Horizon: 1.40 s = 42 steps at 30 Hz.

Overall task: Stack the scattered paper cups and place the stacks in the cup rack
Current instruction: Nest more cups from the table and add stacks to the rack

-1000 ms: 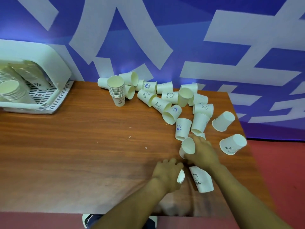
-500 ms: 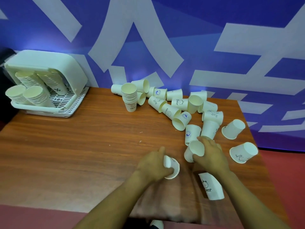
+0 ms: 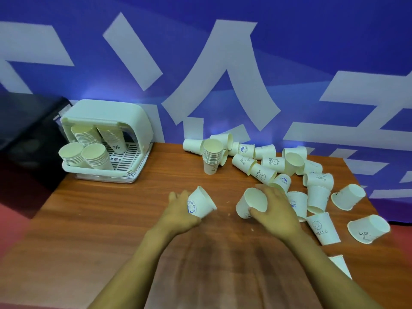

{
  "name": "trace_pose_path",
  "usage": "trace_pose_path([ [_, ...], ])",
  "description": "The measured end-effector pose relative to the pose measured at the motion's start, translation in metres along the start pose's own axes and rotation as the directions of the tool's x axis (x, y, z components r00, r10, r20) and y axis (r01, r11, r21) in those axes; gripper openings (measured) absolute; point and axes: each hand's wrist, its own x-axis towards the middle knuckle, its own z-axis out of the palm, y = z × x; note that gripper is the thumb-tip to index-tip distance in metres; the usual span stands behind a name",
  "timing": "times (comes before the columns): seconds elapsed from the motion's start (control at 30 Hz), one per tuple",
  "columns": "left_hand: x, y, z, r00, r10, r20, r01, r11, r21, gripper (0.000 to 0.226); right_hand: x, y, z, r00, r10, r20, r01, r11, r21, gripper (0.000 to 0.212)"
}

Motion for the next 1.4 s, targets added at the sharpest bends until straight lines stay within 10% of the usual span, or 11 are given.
trace_pose_path([
  [0.43, 0.016, -0.109, -0.115, 0.983, 0.073, -0.169, -0.134, 0.914, -0.383, 0.085, 0.022, -0.166, 0.084, 0.993, -0.114, -0.011, 0.114, 0.994, -0.005, 0.062],
  [0.73, 0.041, -0.119, -0.150, 0.909, -0.010, -0.417, -0.092, 0.971, -0.222, 0.098, 0.062, -0.186, 0.091, 0.988, -0.155, 0.015, 0.155, 0.988, 0.003, 0.062],
  [1.4, 0.080, -0.199, -0.279, 0.906, 0.182, -0.383, -0.303, 0.910, -0.283, 0.071, 0.119, -0.320, 0.159, 0.982, -0.190, -0.016, 0.190, 0.981, 0.045, 0.062],
])
